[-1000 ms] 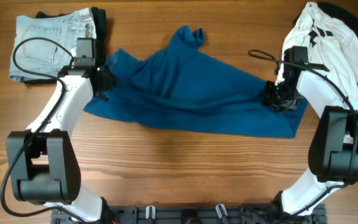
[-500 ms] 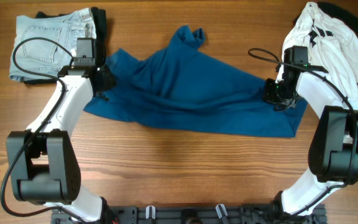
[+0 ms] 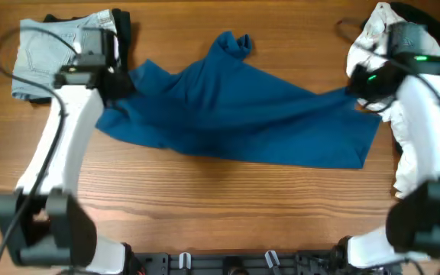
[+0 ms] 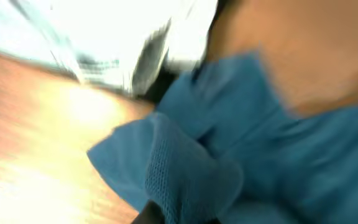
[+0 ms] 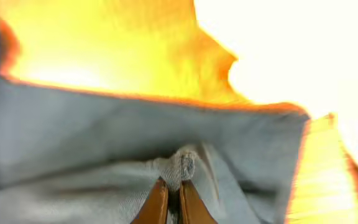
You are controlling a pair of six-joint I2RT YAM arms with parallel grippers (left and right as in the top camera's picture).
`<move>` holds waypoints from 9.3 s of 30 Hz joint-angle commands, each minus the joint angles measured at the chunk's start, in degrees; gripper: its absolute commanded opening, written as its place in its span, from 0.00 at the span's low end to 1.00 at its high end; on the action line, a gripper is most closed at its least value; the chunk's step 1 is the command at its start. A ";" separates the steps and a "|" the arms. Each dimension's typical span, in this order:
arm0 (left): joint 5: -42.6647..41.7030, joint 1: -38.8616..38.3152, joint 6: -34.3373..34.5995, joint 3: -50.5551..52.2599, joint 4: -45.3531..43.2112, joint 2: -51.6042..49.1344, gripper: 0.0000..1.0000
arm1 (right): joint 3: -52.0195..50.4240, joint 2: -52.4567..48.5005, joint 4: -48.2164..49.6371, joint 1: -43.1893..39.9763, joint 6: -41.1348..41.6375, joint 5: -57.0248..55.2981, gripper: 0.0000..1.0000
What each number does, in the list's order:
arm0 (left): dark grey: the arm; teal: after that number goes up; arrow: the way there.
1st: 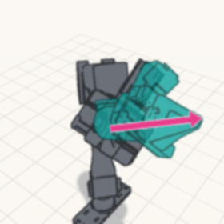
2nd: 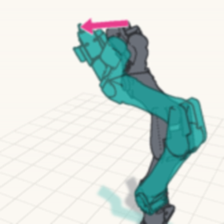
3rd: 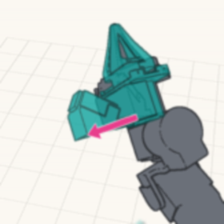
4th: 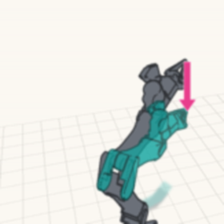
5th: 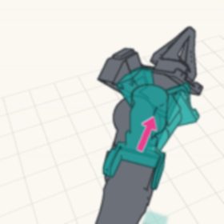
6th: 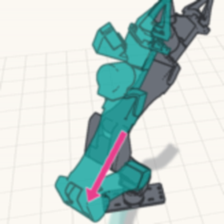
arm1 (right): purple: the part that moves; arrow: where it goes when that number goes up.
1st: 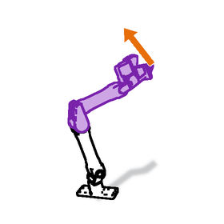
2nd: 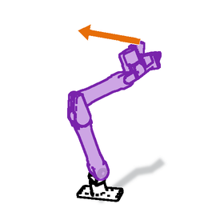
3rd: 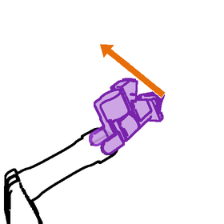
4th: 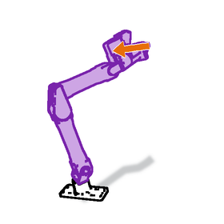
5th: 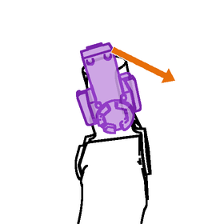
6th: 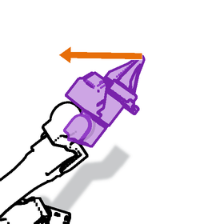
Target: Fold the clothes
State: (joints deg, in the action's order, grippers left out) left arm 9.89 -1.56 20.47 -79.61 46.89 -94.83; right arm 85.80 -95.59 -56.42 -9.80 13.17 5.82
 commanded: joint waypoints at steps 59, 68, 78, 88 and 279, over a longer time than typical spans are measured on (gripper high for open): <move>-1.95 -1.16 -9.53 -23.91 -31.34 -17.16 0.04 | 50.42 -34.64 2.29 -6.05 -8.63 5.86 0.04; -0.92 -4.57 -9.57 -23.91 -37.44 -23.76 0.04 | 50.47 -39.41 6.38 -3.80 -8.48 5.88 0.04; 1.11 -4.44 -9.81 -23.91 -19.78 -15.10 0.04 | 50.49 -36.68 -3.19 -7.58 -11.72 11.21 0.04; 1.09 -4.44 -9.79 -24.04 -12.81 15.87 0.04 | 52.00 -6.27 -12.09 -9.31 -12.72 8.52 0.04; 2.36 -20.50 21.09 26.95 -5.79 8.59 0.82 | -15.98 25.09 -11.78 -15.87 2.03 0.72 0.73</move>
State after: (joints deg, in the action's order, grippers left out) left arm 11.77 -20.45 36.88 -55.42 40.75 -84.07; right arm 69.87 -68.69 -68.29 -25.45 16.14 5.63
